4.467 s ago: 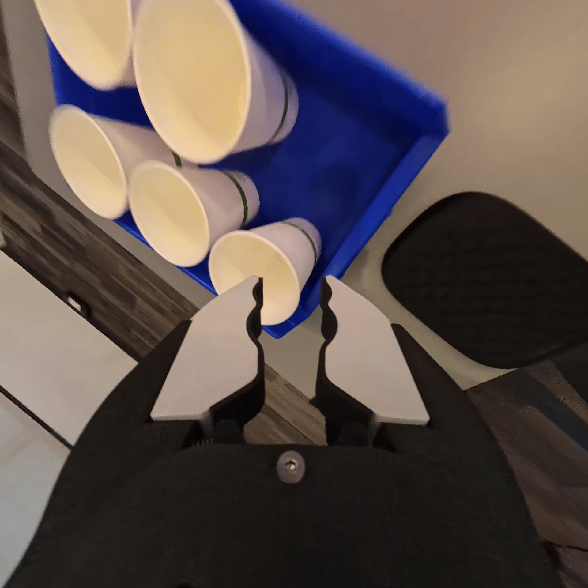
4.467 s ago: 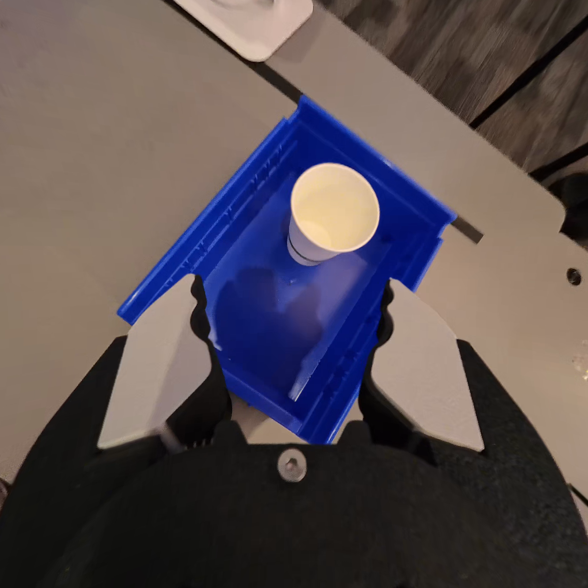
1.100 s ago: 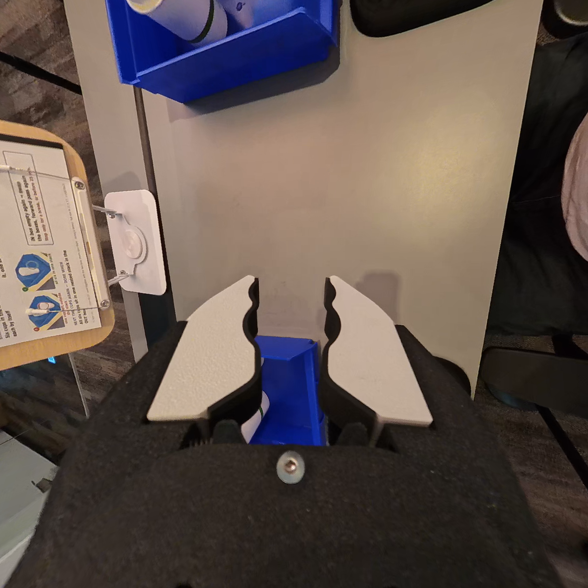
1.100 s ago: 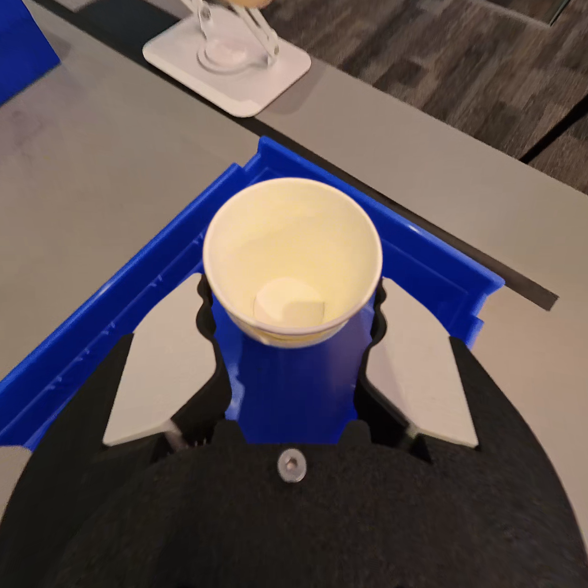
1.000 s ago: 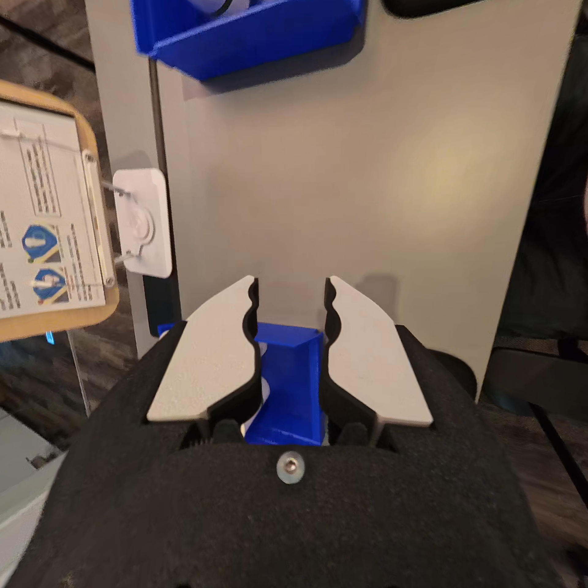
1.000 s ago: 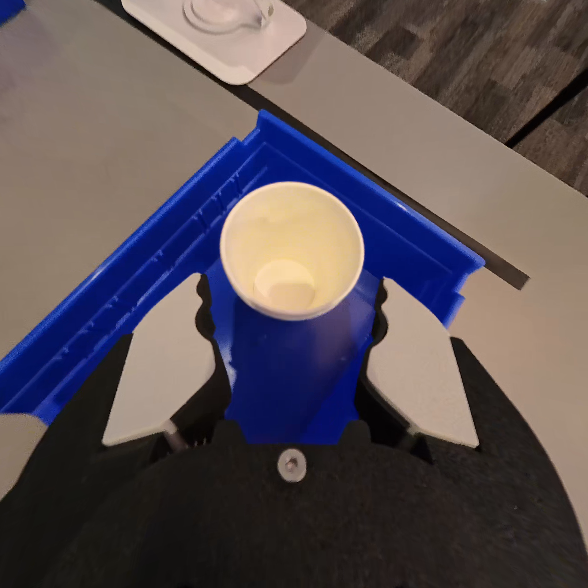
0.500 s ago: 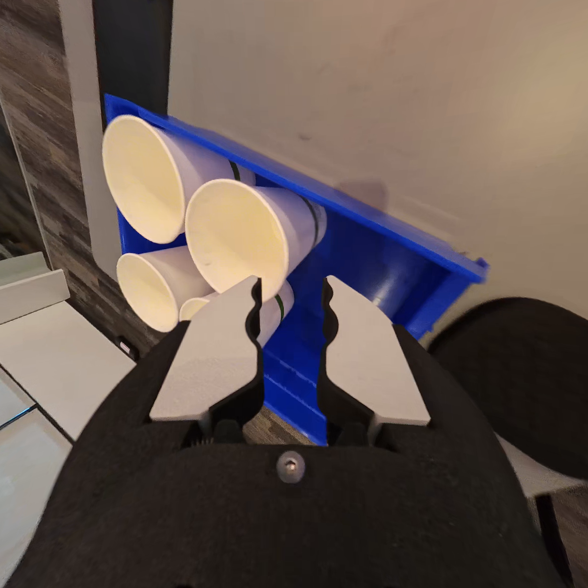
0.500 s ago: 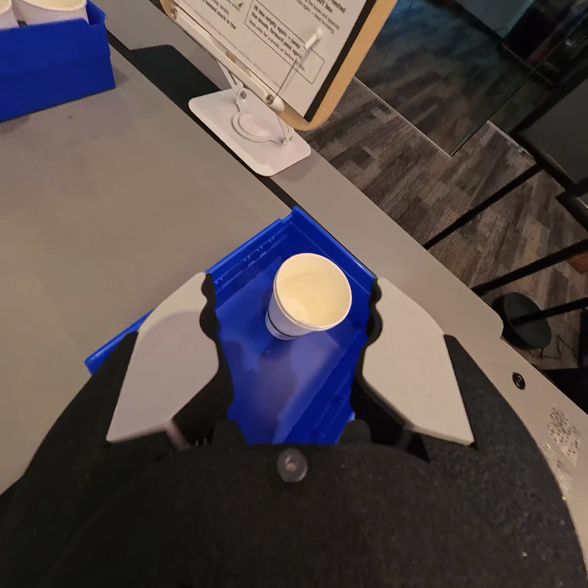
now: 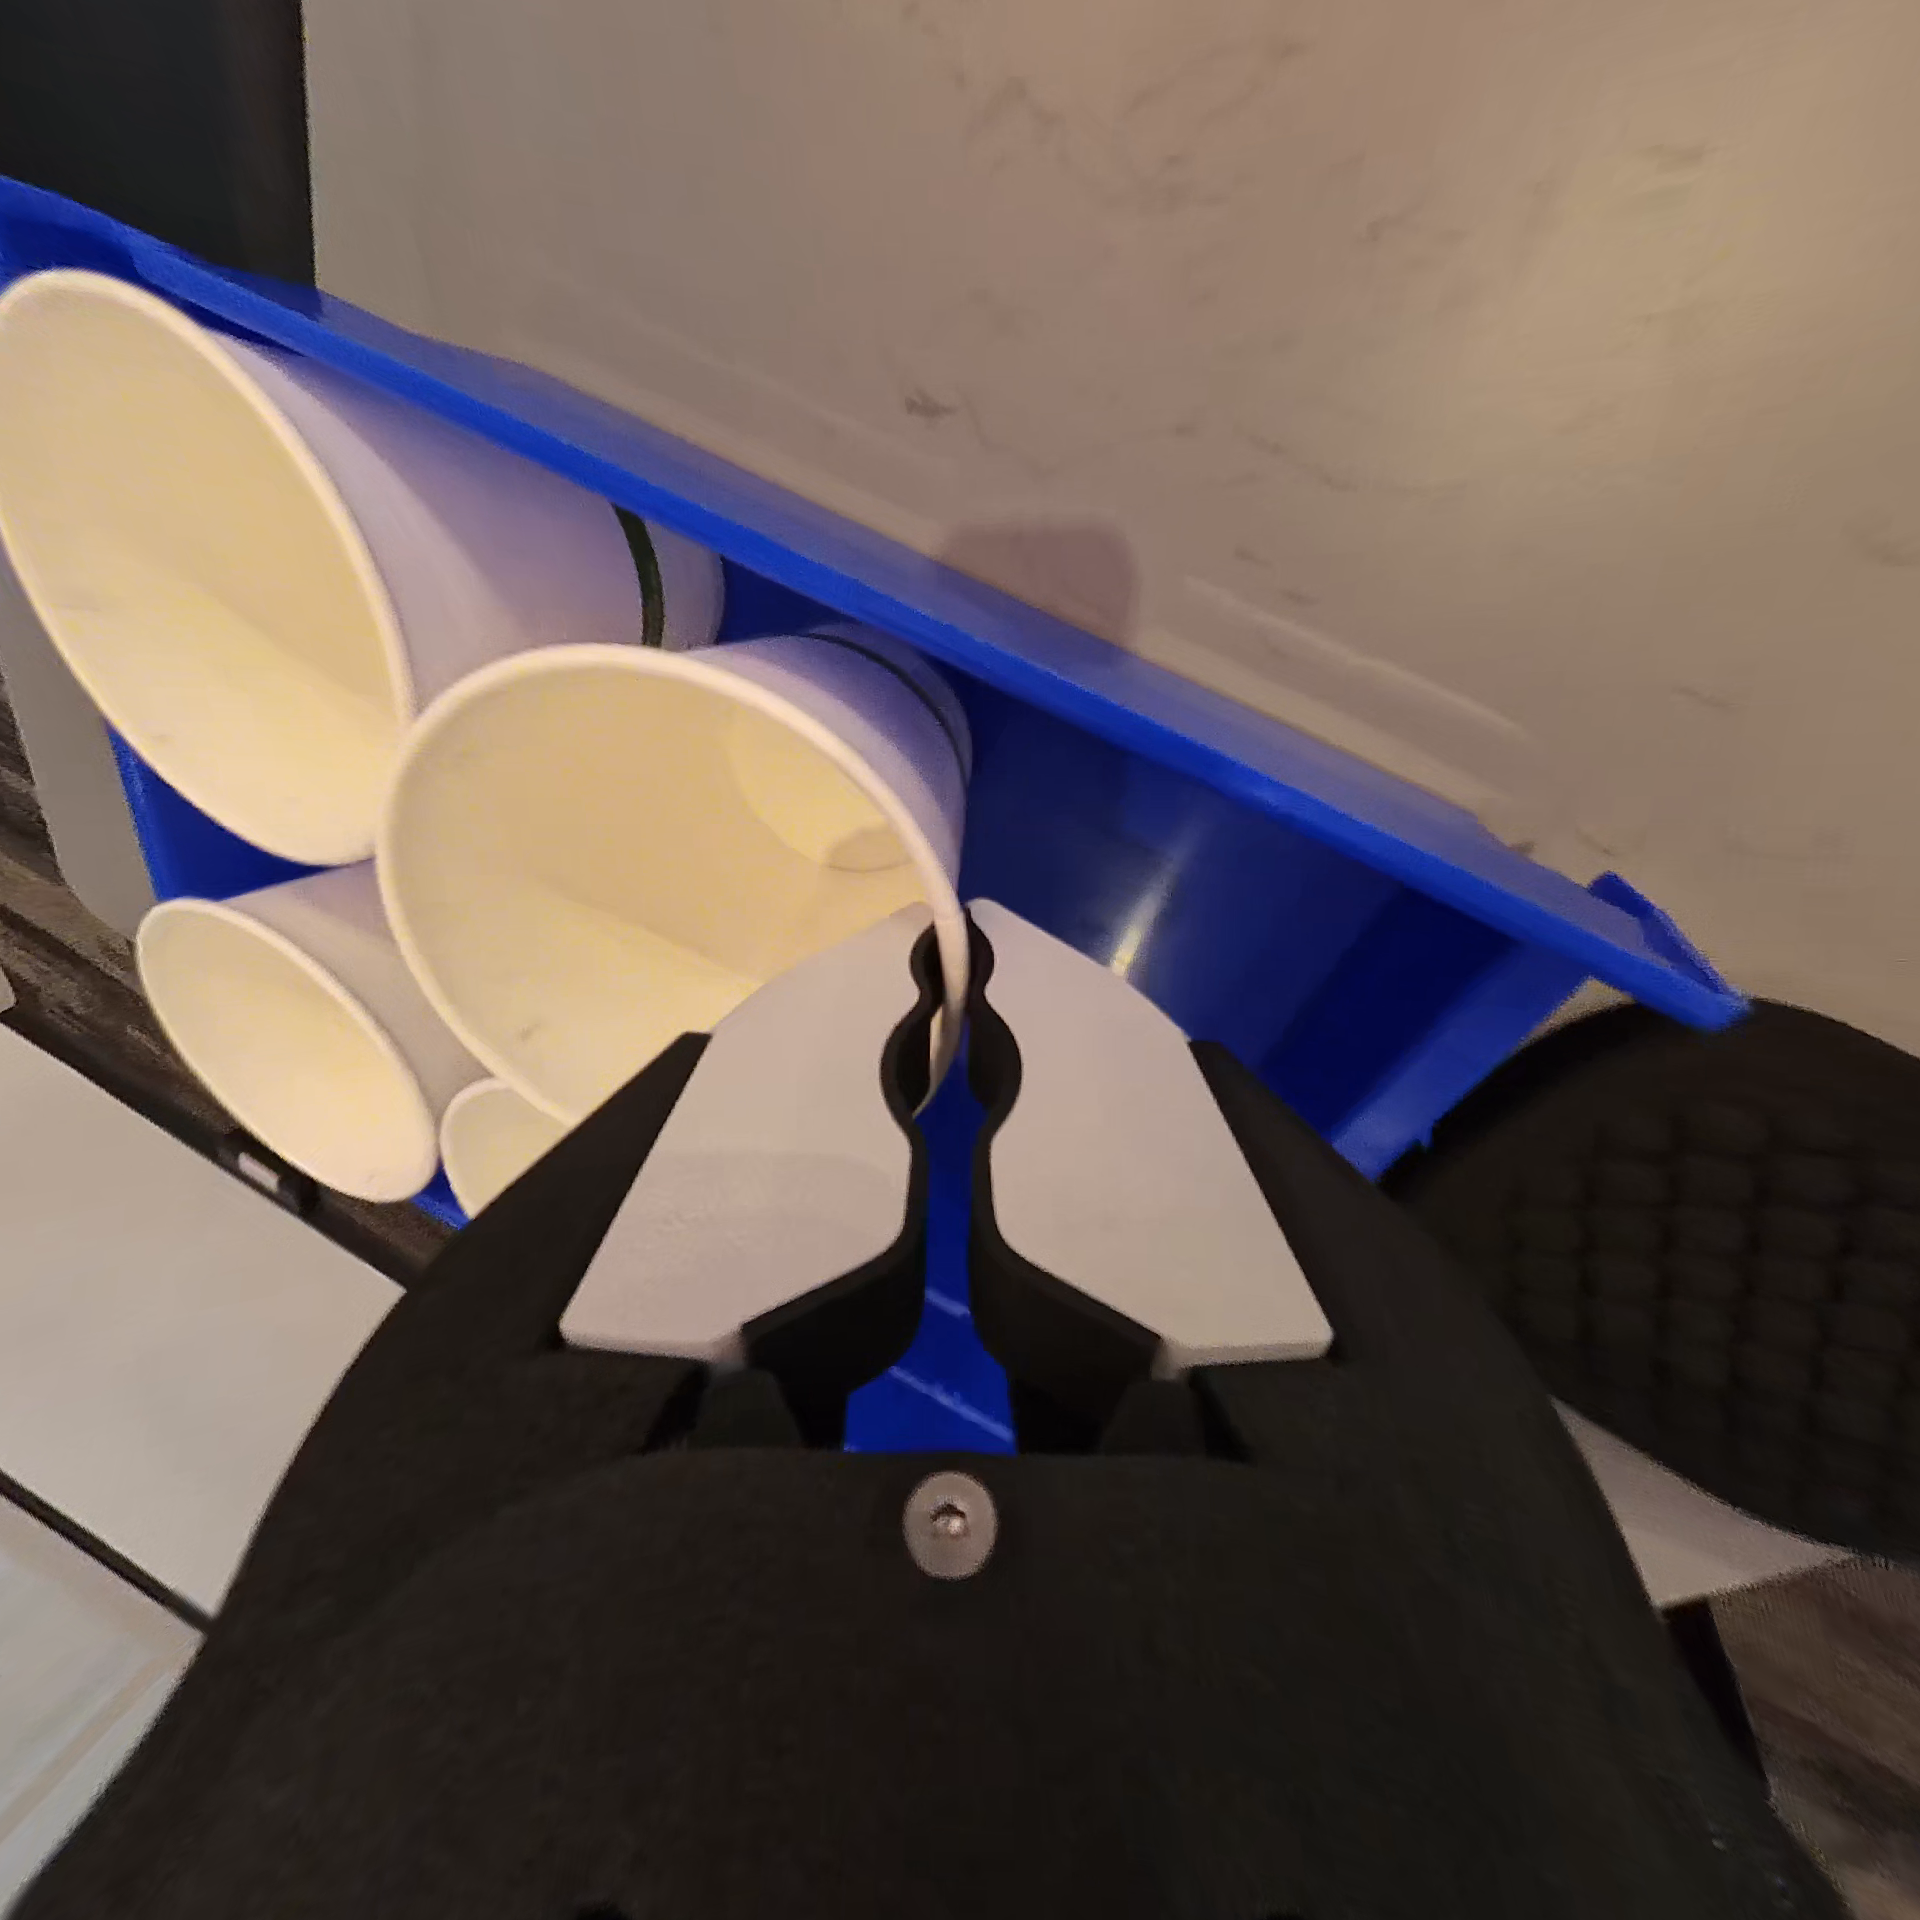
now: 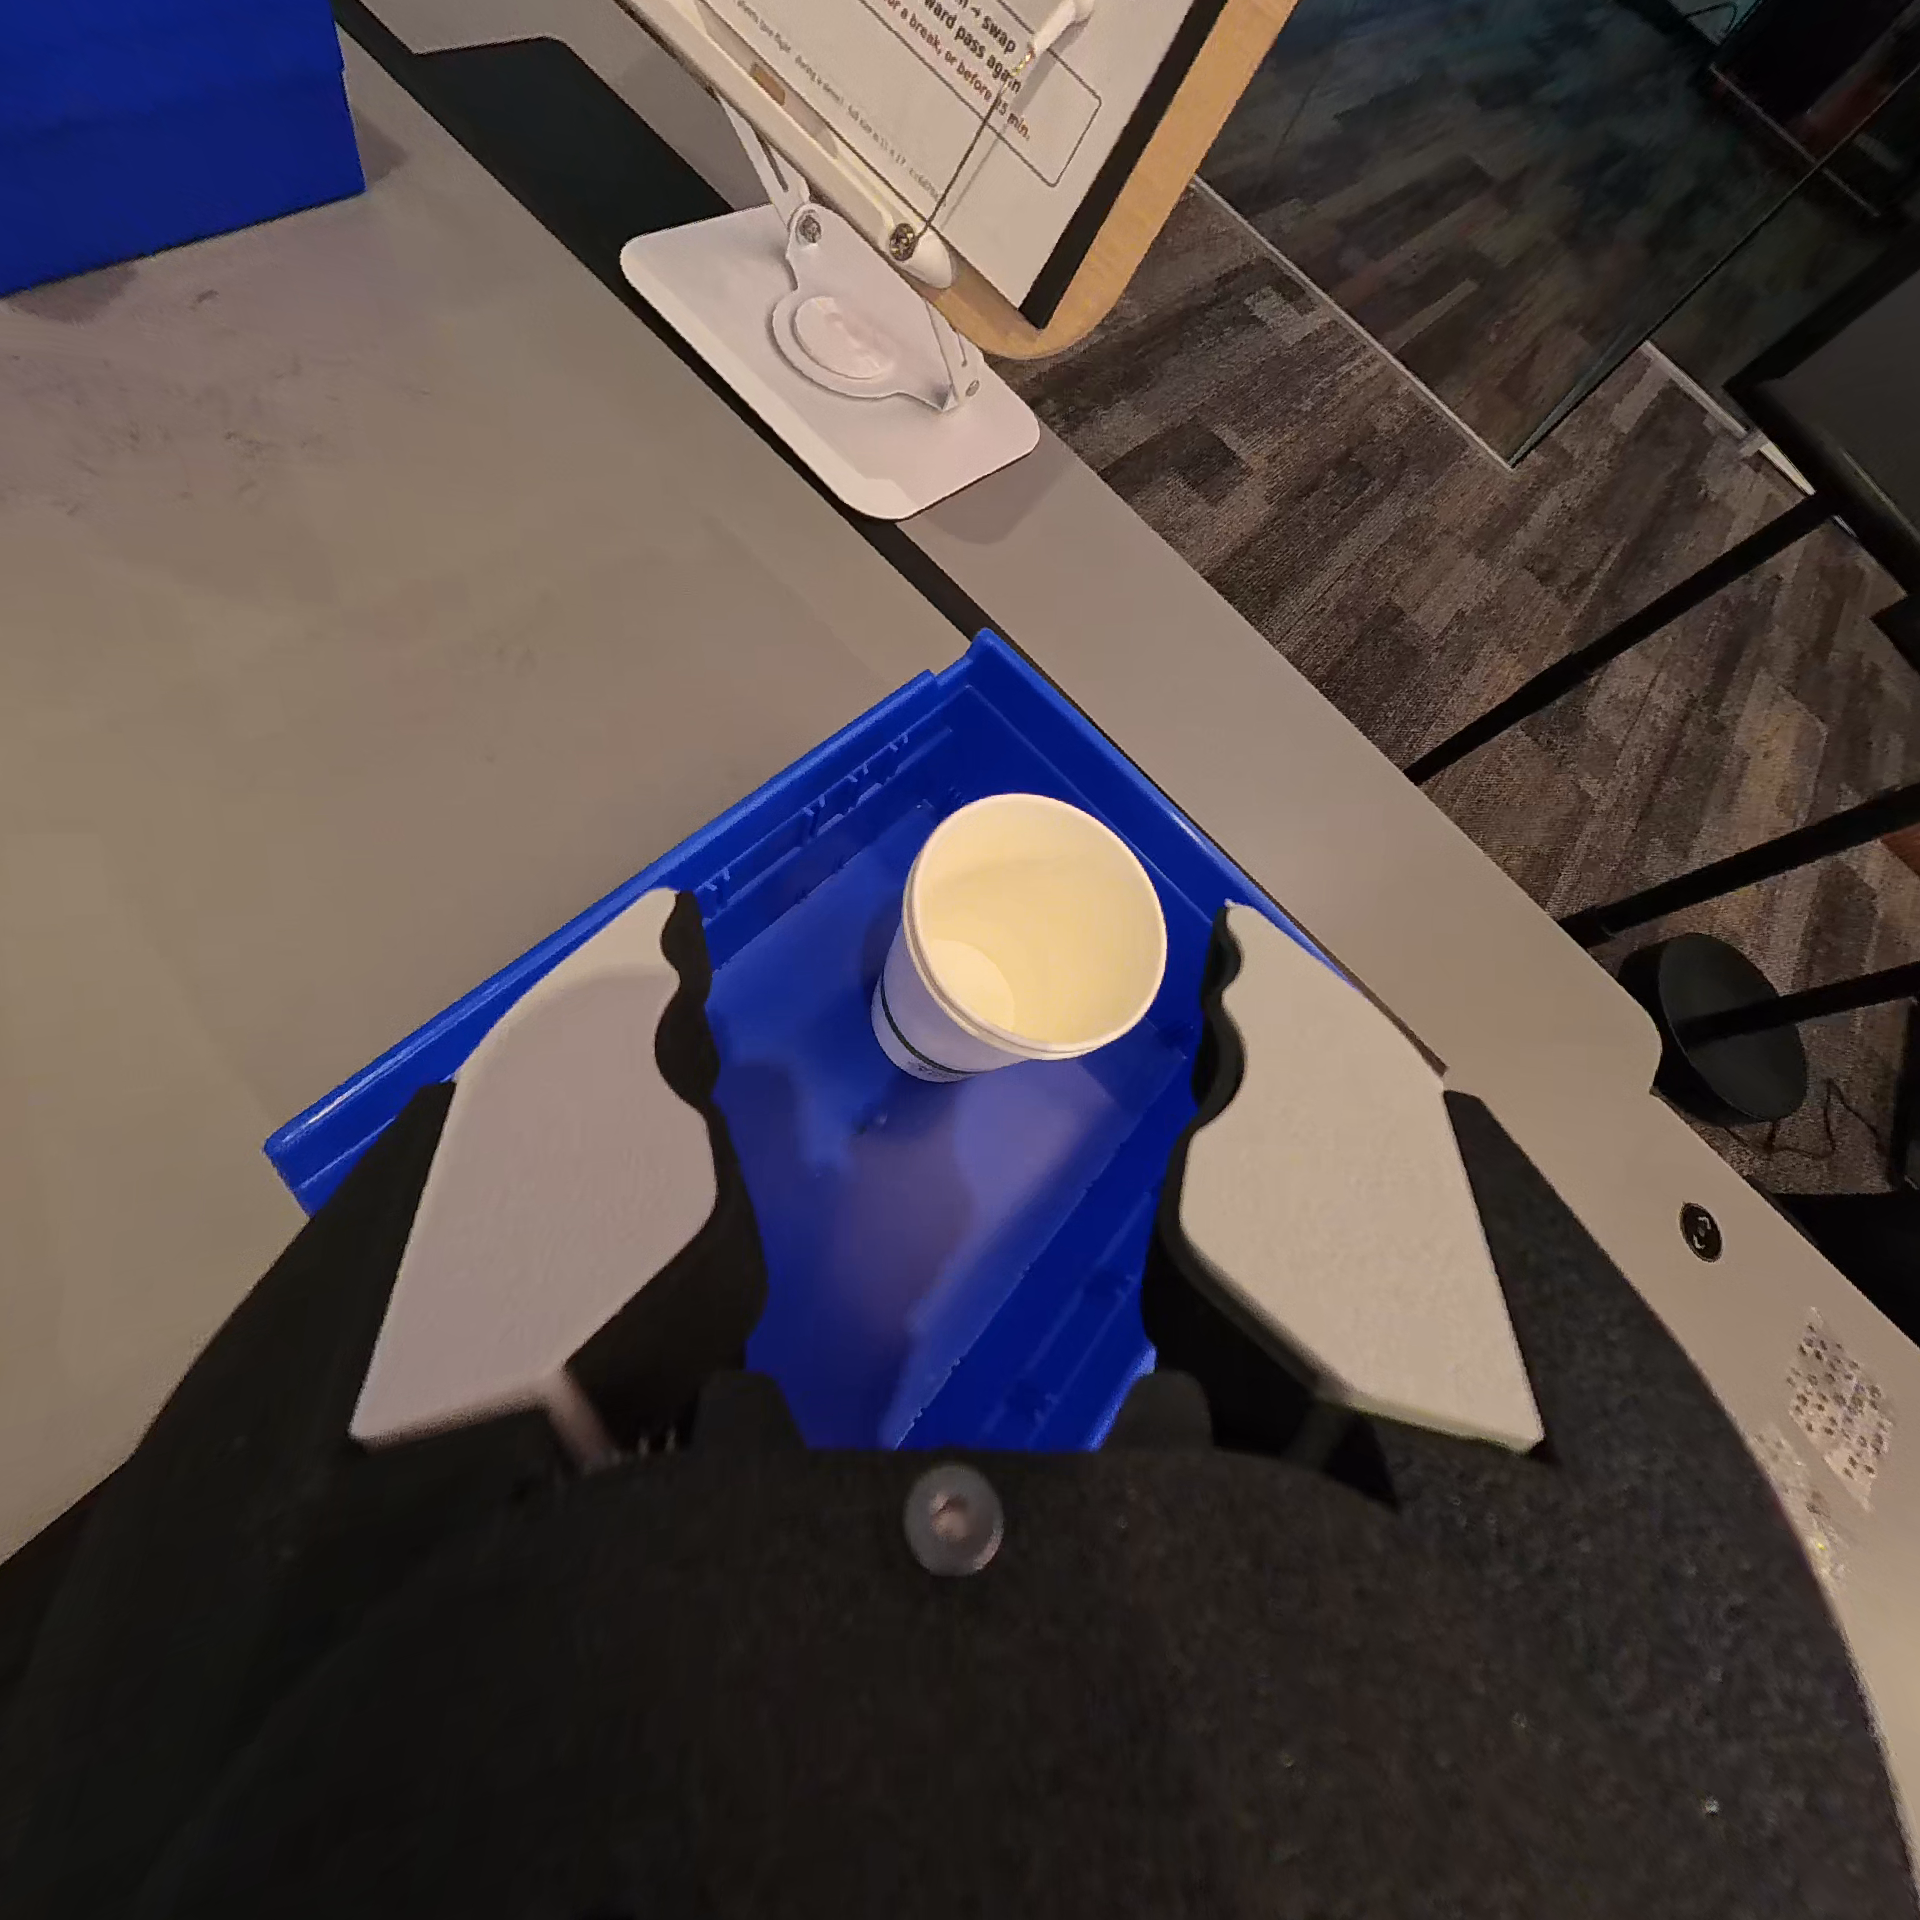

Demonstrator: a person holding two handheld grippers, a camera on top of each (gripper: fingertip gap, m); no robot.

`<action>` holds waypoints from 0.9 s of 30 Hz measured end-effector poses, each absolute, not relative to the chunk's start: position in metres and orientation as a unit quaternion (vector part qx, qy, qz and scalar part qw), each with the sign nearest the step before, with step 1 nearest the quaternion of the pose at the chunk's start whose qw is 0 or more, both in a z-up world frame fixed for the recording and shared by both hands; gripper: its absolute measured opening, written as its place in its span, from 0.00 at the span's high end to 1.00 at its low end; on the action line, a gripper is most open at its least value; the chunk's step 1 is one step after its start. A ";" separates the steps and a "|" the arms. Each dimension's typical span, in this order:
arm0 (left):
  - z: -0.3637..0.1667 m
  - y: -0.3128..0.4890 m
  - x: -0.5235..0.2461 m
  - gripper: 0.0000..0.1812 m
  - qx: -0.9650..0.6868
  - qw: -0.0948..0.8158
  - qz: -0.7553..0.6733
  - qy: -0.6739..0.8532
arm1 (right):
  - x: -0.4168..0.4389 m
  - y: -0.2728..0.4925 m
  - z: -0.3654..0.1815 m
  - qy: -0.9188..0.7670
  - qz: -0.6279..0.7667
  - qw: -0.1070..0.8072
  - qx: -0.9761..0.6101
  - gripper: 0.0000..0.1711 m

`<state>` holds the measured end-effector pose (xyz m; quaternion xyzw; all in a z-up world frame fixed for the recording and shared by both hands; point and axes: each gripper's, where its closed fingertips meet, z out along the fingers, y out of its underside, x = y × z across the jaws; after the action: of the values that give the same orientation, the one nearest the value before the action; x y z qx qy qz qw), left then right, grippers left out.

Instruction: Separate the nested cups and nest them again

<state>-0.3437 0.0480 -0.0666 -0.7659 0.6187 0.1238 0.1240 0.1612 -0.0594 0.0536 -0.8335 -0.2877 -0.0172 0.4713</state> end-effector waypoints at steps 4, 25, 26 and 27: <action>-0.021 0.034 -0.342 1.00 -0.749 0.143 0.143 0.630 | 0.150 -0.062 0.065 -0.302 -0.017 0.488 -0.819 0.48; 0.072 -0.172 -0.138 1.00 -0.472 0.185 -0.027 0.861 | -0.132 -0.138 0.078 -0.553 0.445 0.440 -0.550 0.38; 0.071 -0.174 -0.137 1.00 -0.470 0.182 -0.028 0.863 | -0.135 -0.137 0.073 -0.558 0.439 0.435 -0.553 0.39; 0.070 -0.174 -0.137 1.00 -0.468 0.181 -0.026 0.864 | -0.137 -0.137 0.069 -0.562 0.438 0.429 -0.555 0.39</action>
<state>-0.1372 -0.1739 0.0696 -0.4681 0.8645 -0.0258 0.1815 -0.1372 -0.1375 0.0688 -0.5549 -0.5624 0.4376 0.4293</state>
